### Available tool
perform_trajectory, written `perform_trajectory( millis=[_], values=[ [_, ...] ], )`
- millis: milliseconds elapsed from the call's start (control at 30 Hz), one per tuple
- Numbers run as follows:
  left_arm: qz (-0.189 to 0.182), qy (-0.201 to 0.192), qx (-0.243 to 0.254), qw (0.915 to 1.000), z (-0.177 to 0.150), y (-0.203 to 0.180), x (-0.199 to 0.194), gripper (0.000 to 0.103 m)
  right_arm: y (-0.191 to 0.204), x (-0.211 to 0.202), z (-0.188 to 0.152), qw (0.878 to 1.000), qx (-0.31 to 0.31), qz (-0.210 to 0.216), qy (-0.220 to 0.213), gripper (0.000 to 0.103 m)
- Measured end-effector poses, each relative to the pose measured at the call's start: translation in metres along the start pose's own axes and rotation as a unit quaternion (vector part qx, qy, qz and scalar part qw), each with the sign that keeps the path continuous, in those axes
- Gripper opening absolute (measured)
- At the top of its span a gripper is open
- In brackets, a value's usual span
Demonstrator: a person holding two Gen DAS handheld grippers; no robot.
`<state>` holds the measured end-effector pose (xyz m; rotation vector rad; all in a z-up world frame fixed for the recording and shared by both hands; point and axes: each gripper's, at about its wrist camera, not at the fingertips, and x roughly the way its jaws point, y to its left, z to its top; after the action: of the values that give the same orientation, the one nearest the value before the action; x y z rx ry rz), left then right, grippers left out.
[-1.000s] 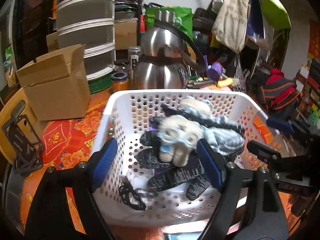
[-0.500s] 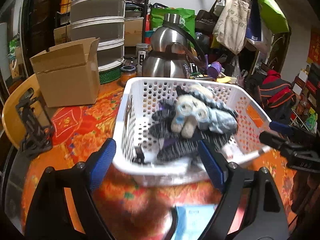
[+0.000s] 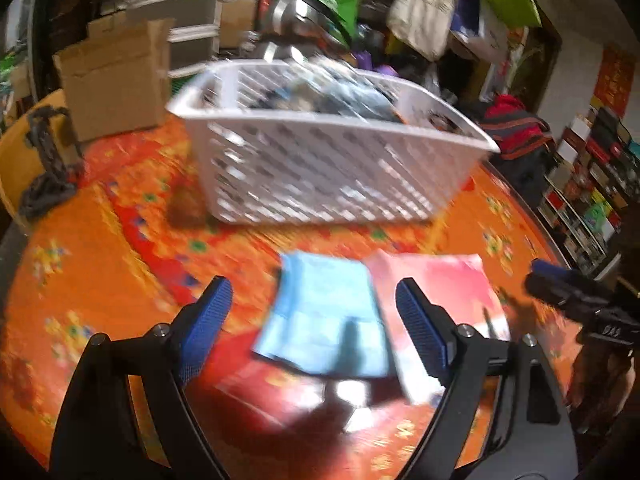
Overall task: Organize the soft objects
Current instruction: 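Move both grippers back to the pink packet on the table, then grasp the pink packet edge with the left gripper while the right gripper grasps it too, then carry the pink packet into the white basket and open both grippers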
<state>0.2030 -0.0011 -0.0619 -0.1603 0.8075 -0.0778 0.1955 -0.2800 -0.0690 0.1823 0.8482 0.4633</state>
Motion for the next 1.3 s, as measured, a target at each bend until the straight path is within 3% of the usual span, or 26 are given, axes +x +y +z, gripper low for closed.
perform_trajectory(
  millis=[100, 367, 467, 633, 833, 933, 1133, 1300],
  values=[
    [-0.011, 0.021, 0.017, 0.9996, -0.01, -0.025, 0.013, 0.082, -0.007, 0.002, -0.011, 1.0, 0.012, 0.014, 0.004, 0.081],
    [-0.003, 0.031, 0.026, 0.9992, -0.018, -0.053, 0.031, 0.074, 0.008, 0.018, -0.018, 0.999, -0.011, 0.029, 0.039, 0.053],
    [-0.011, 0.032, 0.029, 0.999, -0.02, -0.057, 0.033, 0.062, 0.012, 0.023, -0.021, 0.998, -0.013, 0.039, 0.048, 0.042],
    [-0.028, 0.029, 0.04, 0.9984, -0.023, -0.066, 0.03, 0.031, 0.019, 0.024, -0.022, 0.998, -0.029, 0.024, 0.048, 0.04],
    [-0.044, 0.025, 0.048, 0.9976, -0.03, -0.074, 0.026, 0.012, 0.022, 0.023, -0.021, 0.998, -0.039, 0.009, 0.048, 0.028],
    [-0.044, 0.016, 0.054, 0.9974, -0.033, -0.076, 0.022, 0.009, 0.026, 0.021, -0.023, 0.998, -0.052, -0.009, 0.044, 0.015],
    [-0.057, 0.001, 0.056, 0.9968, -0.038, -0.07, 0.013, 0.006, 0.033, 0.009, -0.025, 0.997, -0.077, -0.019, 0.015, 0.006],
    [-0.068, -0.02, 0.059, 0.9957, -0.041, -0.064, 0.002, 0.005, 0.04, 0.003, -0.029, 0.996, -0.089, -0.022, 0.001, 0.005]
  ],
)
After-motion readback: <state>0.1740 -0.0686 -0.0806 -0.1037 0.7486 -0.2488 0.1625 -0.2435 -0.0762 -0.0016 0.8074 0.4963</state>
